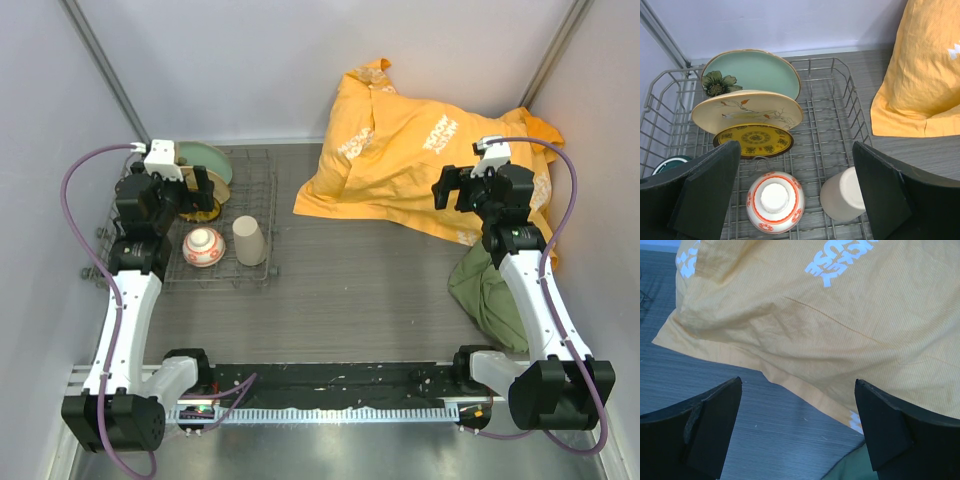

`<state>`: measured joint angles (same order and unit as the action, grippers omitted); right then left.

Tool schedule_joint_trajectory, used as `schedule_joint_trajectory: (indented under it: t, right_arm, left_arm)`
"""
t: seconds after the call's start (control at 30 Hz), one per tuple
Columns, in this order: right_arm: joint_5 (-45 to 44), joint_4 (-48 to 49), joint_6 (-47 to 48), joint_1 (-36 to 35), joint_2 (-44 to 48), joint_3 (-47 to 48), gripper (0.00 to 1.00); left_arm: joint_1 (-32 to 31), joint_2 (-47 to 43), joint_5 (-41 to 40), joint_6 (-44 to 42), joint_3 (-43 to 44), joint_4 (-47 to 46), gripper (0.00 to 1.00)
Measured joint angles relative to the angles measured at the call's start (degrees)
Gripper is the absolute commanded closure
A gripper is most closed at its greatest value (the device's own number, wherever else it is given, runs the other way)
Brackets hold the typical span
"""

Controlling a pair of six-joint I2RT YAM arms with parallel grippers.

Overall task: Unload the mixed dishes from the dish rack
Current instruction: Pick up the plate from the dish rack.

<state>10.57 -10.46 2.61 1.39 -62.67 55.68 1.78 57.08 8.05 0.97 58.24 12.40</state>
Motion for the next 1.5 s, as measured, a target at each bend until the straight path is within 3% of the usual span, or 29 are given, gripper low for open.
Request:
schedule_joint_trajectory:
  t: [0.2,0.33,0.43,0.73,0.87,1.07,1.4,1.5]
  right_arm:
    - [0.7,0.0,0.0,0.0,-0.2,0.0,0.01]
    - [1.6,-0.1,0.0,0.0,-1.2,0.0,0.01]
    - [2.3,-0.5,0.1,0.0,-1.8,0.0,0.01]
    - [3.6,-1.7,0.3,0.0,-3.4,0.0,0.01]
    - [4.1,-1.8,0.3,0.0,-3.4,0.0,0.01]
    - [4.8,-1.9,0.6,0.0,-4.2,0.0,0.01]
    - [5.0,-2.0,1.5,0.0,-5.0,0.0,0.01]
    - [5.0,-2.0,1.6,0.0,-5.3,0.0,0.01]
  left_arm:
    - [0.0,0.2,1.2,-4.0,0.0,1.2,0.0]
    - [0.0,0.6,1.7,-11.1,0.4,3.3,0.0]
    - [0.0,2.7,2.2,-19.2,2.0,5.8,0.0]
    - [0.0,14.6,1.1,-54.2,5.4,9.4,0.0]
    - [0.5,22.6,0.1,-63.1,12.1,13.7,0.0]
    - [1.1,29.0,-0.3,-70.5,20.9,15.4,0.03]
    - [2.1,36.9,-1.2,-77.7,24.6,16.8,0.13]
    - [2.9,38.5,-1.2,-78.4,25.3,17.1,0.21]
